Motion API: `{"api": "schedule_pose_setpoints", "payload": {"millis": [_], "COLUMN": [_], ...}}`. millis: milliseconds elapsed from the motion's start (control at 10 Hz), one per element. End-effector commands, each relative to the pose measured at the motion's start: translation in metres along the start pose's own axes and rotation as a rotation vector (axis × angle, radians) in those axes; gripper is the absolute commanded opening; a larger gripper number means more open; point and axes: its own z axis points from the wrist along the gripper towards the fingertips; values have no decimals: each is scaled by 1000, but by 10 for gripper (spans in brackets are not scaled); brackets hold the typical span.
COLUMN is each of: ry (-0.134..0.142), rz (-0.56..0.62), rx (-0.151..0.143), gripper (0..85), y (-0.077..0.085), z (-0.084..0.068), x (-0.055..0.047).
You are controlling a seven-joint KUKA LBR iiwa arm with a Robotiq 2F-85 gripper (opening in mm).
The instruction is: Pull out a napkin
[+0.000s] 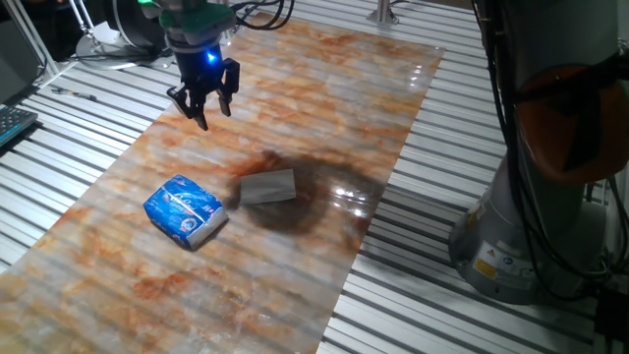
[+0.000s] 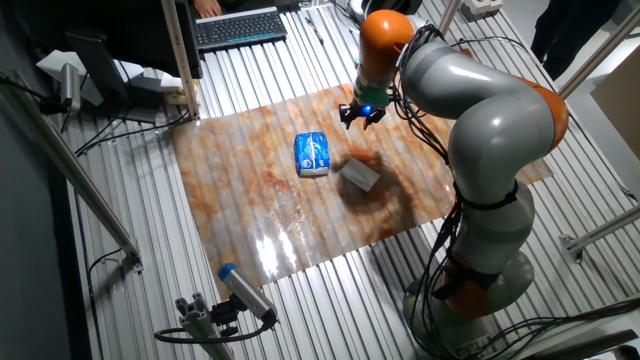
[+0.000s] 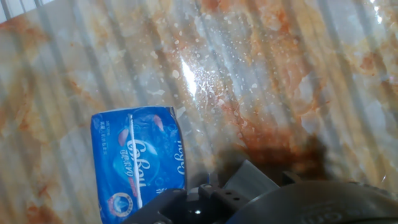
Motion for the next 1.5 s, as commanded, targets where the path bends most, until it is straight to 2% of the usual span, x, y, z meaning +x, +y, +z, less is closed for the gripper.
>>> {"api": "schedule_pose_setpoints", "payload": {"millis": [0, 100, 300, 500, 600, 1000, 1400], "ry": [0, -4, 7, 0, -5, -13, -34], "rz": [1, 1, -12, -10, -13, -10, 4], "rx": [0, 3, -11, 0, 5, 8, 28], "gripper": [510, 510, 510, 510, 340, 340, 340], "y": [0, -1, -7, -5, -6, -7, -5], "z": [0, -1, -4, -3, -3, -1, 1], "x": [0, -1, -3, -2, -2, -2, -2]}}
